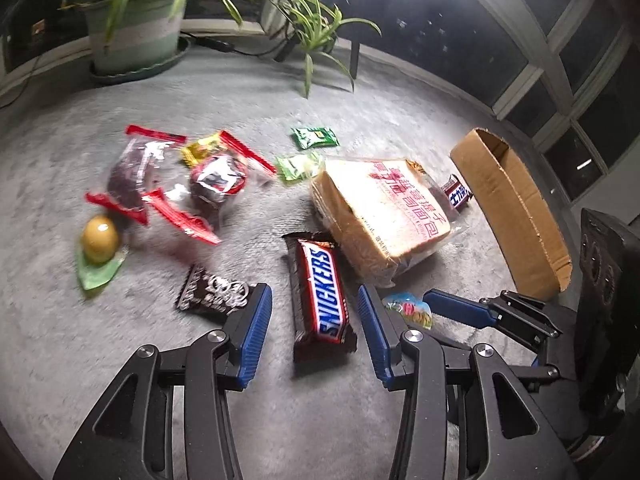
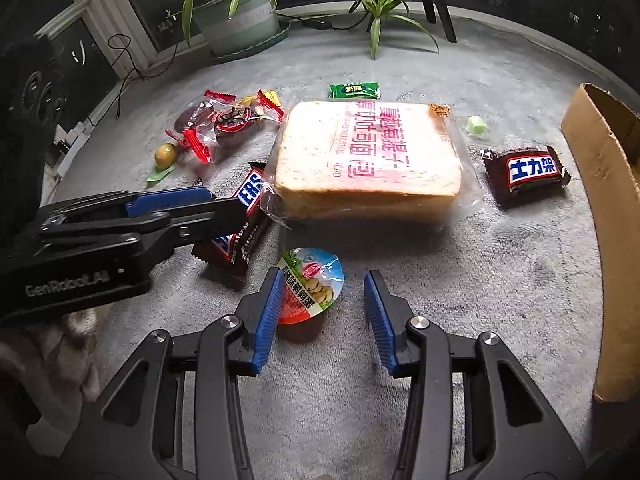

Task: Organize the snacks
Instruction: 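Grasp the Snickers bar with the left tool while the right tool grasps the round cup snack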

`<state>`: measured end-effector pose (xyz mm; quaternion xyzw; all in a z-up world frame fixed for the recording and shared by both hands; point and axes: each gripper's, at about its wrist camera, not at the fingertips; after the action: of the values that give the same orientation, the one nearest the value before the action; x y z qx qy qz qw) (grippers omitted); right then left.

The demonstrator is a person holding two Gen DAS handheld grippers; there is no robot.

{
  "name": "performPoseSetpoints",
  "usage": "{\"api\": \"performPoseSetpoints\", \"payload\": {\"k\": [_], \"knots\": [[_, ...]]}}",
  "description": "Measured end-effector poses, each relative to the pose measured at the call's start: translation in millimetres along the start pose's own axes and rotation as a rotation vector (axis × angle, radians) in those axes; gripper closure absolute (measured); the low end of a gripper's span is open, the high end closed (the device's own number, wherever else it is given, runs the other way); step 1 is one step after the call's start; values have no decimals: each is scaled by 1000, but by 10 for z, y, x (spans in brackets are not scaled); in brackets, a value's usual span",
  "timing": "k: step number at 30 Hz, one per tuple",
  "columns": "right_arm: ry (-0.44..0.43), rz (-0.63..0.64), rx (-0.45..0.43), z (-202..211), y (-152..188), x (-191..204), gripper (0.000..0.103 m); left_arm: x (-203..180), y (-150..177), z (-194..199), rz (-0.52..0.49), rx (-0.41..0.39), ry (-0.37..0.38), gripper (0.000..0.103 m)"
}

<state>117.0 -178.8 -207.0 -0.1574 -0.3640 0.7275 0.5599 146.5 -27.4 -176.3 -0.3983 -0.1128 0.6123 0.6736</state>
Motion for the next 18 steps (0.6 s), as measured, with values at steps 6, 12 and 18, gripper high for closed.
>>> {"api": "performPoseSetpoints", "payload": {"k": [6,12,18], "knots": [[-17,17,2,-21,14,56,59,-24,10,-170,-21,39,-10,66],[-1,62,1,-56,40,145,65,2,31,-207,-20,44,-18,71],[5,85,6,-66,30,137,70,-43,31,-238,-52,53,-31,71]]}}
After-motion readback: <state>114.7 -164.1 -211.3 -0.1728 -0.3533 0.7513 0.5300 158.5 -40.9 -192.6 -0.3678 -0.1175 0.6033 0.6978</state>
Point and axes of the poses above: each gripper's, at about its wrist camera, not at the fingertips, and z roughly against the way its jaws point, x to its left, y to its underside, and after that the axes turned 14 degrees about -x, right-handed
